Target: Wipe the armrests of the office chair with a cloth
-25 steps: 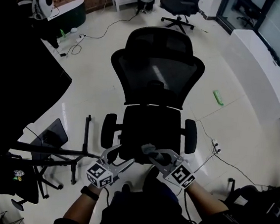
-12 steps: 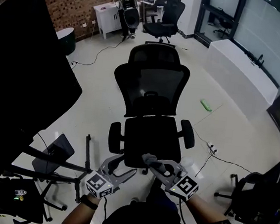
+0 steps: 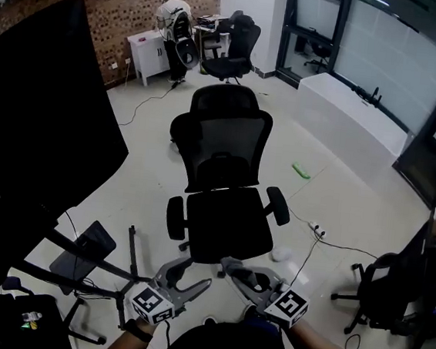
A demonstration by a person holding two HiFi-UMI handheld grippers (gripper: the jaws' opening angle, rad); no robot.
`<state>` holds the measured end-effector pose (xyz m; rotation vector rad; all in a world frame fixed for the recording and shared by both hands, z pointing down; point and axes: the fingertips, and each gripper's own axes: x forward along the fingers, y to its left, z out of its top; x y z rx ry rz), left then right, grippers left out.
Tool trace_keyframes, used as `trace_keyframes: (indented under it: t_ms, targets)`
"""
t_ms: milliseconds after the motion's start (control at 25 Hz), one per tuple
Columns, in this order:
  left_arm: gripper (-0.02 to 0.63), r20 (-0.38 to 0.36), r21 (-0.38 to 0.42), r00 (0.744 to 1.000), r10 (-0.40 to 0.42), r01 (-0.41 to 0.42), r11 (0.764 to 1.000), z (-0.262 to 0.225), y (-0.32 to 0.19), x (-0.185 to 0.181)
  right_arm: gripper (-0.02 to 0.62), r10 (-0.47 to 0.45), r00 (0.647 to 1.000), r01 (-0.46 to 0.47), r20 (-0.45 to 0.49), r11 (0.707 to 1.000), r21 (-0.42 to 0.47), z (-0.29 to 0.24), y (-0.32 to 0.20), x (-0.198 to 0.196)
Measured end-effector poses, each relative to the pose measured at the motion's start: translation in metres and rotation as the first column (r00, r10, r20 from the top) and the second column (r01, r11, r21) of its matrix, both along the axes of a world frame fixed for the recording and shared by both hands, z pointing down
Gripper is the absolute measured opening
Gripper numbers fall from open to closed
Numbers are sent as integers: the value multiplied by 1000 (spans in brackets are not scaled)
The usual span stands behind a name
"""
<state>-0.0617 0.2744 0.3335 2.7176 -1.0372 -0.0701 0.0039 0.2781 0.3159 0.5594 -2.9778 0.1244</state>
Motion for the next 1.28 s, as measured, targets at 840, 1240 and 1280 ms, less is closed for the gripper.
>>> trace_keyframes:
  t_ms: [840, 1240, 1280]
  targets:
    - [330, -41, -11, 995, -86, 85, 996, -13, 58, 70, 37, -55, 998, 55, 19, 998, 4, -10, 55, 82]
    - [328, -36, 9, 995, -96, 97, 995, -20, 61, 90, 37, -100, 995, 99, 25, 995, 26, -21, 60, 94]
    - [328, -36, 11, 995, -95, 96, 995, -20, 61, 92, 37, -101, 995, 100, 26, 995, 27, -22, 61, 96]
